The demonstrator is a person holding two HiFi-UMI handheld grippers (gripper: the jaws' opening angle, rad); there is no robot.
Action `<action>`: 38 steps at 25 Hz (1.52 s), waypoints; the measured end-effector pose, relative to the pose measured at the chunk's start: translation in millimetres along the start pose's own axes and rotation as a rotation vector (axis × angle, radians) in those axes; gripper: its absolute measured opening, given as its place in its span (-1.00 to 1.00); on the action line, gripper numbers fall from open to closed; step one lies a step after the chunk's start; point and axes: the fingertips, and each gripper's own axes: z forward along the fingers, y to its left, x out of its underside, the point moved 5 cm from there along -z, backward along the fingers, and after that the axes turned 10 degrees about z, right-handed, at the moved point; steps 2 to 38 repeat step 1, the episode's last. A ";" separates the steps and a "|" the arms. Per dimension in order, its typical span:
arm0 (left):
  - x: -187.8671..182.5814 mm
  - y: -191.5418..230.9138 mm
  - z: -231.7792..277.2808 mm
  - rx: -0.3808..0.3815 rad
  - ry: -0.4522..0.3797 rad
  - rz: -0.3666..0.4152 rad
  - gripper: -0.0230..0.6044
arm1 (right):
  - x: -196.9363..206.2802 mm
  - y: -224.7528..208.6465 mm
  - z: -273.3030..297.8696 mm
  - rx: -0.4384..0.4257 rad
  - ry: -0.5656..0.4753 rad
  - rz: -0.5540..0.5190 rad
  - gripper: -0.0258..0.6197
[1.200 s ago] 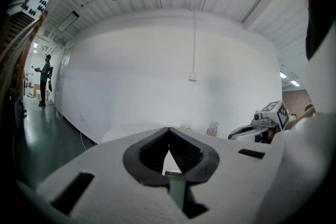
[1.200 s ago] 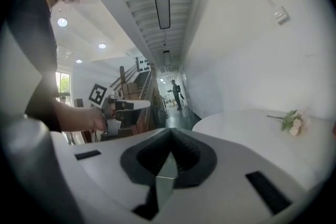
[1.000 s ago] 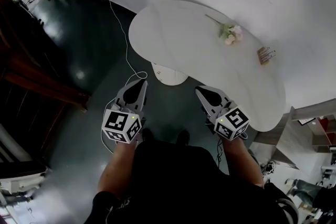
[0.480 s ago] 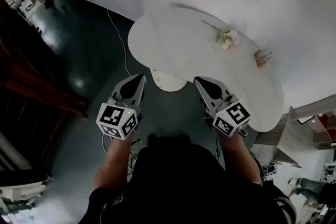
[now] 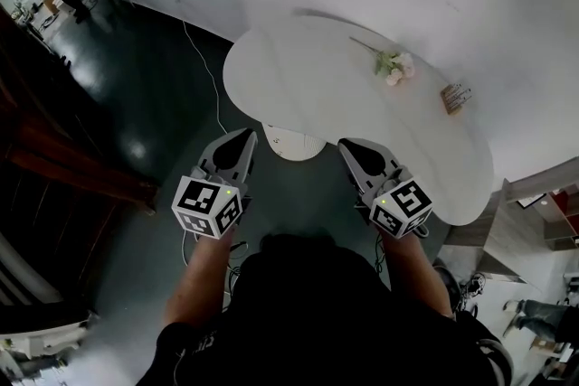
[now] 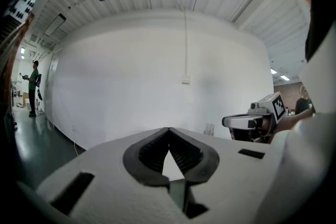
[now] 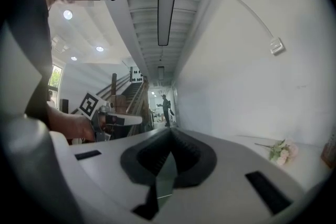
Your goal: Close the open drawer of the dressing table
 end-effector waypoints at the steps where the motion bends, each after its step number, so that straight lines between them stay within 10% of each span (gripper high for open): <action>1: 1.7 1.0 -0.2 0.002 0.005 -0.001 -0.92 | -0.5 -0.4 0.5 0.004 0.000 -0.002 -0.91; 38: 1.7 1.0 -0.2 0.002 0.005 -0.001 -0.92 | -0.5 -0.4 0.5 0.004 0.000 -0.002 -0.91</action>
